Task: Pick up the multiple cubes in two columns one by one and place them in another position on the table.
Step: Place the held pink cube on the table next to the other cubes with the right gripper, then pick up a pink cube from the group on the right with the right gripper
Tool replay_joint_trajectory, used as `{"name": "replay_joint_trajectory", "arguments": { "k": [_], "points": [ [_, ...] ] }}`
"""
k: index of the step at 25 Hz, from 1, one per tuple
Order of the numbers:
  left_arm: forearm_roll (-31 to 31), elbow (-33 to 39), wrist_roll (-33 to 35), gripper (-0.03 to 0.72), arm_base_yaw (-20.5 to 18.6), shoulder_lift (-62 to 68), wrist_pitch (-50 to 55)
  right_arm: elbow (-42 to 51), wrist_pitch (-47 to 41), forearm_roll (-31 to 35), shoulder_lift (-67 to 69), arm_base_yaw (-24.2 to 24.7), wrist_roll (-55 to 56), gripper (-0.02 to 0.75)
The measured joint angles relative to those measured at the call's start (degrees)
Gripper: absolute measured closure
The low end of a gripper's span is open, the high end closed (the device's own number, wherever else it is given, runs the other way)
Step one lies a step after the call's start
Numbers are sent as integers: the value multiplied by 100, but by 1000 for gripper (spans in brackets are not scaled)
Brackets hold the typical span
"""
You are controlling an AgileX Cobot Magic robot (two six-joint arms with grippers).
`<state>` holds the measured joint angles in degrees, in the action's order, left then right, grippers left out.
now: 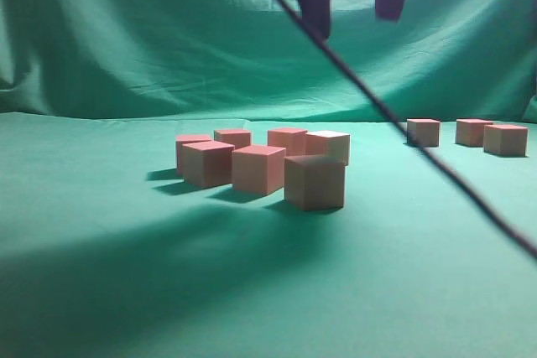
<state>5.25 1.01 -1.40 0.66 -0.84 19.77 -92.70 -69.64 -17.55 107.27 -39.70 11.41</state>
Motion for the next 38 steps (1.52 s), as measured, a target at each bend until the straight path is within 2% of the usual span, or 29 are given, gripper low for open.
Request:
{"name": "replay_joint_trajectory", "arguments": {
  "k": [2, 4, 7, 10, 12, 15, 23, 33, 38],
  "points": [
    [0, 0, 0, 688, 0, 0, 0, -76, -13, -333, 0, 169, 53, 174],
    [0, 0, 0, 688, 0, 0, 0, -85, -26, -365, 0, 500, 79, 174],
    [0, 0, 0, 688, 0, 0, 0, -85, -39, -248, 0, 1308, 209, 174],
    [0, 0, 0, 688, 0, 0, 0, -36, -36, 363, 0, 2290, 226, 174],
    [0, 0, 0, 688, 0, 0, 0, 89, 178, 955, 0, 2757, -84, 174],
    [0, 0, 0, 688, 0, 0, 0, 383, 638, 1514, 42, 3156, -578, 174],
    [0, 0, 0, 688, 0, 0, 0, 522, 1691, 1624, 645, 3568, -1057, 174],
    [0, 0, 0, 688, 0, 0, 0, 522, 2360, 1758, 1267, 3612, -1220, 174],
    [0, 0, 0, 688, 0, 0, 0, 522, 2420, 1790, 1352, 3612, -1220, 430]
  ]
}}
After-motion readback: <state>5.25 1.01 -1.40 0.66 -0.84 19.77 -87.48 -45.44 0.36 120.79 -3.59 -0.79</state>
